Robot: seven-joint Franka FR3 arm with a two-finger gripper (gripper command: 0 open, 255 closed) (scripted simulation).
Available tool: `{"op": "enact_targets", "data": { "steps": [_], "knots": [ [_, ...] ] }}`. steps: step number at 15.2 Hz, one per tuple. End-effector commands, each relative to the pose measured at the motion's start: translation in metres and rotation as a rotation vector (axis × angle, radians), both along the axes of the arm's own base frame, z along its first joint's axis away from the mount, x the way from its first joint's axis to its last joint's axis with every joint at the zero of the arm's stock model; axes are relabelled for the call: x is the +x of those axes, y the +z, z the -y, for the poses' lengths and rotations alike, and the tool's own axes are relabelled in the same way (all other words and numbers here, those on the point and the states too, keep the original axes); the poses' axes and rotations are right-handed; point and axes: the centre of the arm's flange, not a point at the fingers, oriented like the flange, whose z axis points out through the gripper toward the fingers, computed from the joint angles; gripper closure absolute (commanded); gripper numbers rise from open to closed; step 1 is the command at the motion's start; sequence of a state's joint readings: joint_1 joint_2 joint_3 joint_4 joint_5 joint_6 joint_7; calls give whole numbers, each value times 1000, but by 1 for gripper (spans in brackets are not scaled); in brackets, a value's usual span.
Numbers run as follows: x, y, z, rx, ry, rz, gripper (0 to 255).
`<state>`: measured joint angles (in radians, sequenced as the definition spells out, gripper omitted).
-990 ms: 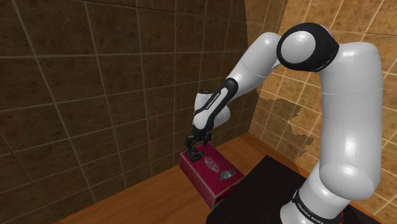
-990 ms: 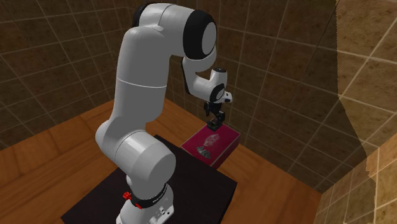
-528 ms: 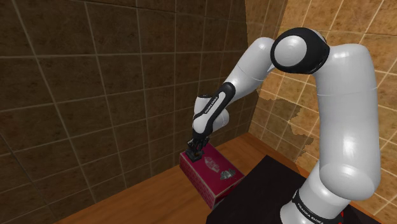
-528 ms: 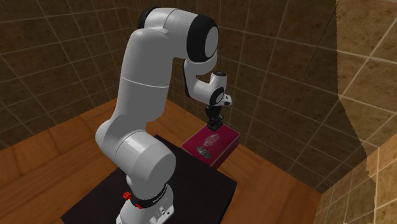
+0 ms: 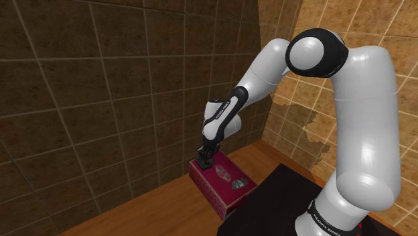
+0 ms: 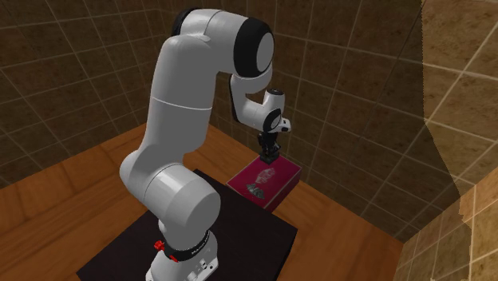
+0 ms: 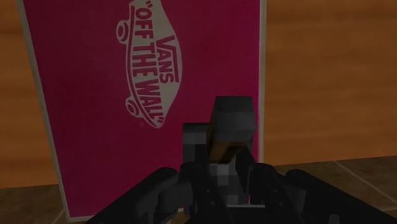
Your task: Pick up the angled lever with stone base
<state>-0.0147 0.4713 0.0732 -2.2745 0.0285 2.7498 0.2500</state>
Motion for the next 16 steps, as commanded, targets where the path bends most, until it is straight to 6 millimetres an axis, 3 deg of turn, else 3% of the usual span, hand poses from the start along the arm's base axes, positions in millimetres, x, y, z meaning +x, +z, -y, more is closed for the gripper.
{"op": "enact_targets", "data": {
  "steps": [1, 14, 16],
  "knots": [
    [0, 8, 0, 0, 0, 0, 255],
    [0, 77, 0, 0, 0, 0, 255],
    [0, 77, 0, 0, 0, 0, 255]
  ]
}}
